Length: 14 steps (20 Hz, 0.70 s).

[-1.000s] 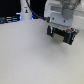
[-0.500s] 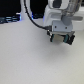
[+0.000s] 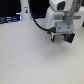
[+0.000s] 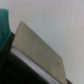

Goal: Open the kcup holder, insert the kcup into the holder, and close the kcup holder

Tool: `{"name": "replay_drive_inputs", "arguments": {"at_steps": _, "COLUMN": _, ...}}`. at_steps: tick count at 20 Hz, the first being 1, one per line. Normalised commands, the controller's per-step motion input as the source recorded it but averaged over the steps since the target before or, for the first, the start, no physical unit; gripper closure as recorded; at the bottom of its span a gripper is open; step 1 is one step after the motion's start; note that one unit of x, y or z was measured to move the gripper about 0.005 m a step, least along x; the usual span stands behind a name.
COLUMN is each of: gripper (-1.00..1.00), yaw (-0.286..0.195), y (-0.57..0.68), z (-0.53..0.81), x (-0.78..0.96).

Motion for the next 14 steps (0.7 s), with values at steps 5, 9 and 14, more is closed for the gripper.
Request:
{"name": "replay_drive_inputs", "arguments": {"at_steps": 5, "gripper": -1.0, "yaw": 0.082, "y": 0.59, "z": 0.07, "x": -0.51}}
{"name": "replay_drive_inputs", "arguments": {"at_steps": 9, "gripper": -1.0, "yaw": 0.044, "y": 0.62, "z": 0.03, "x": -0.66}}
{"name": "replay_drive_inputs", "arguments": {"at_steps": 14, "gripper": -1.0, "yaw": 0.034, "y": 0.54, "z": 0.0, "x": -0.85}}
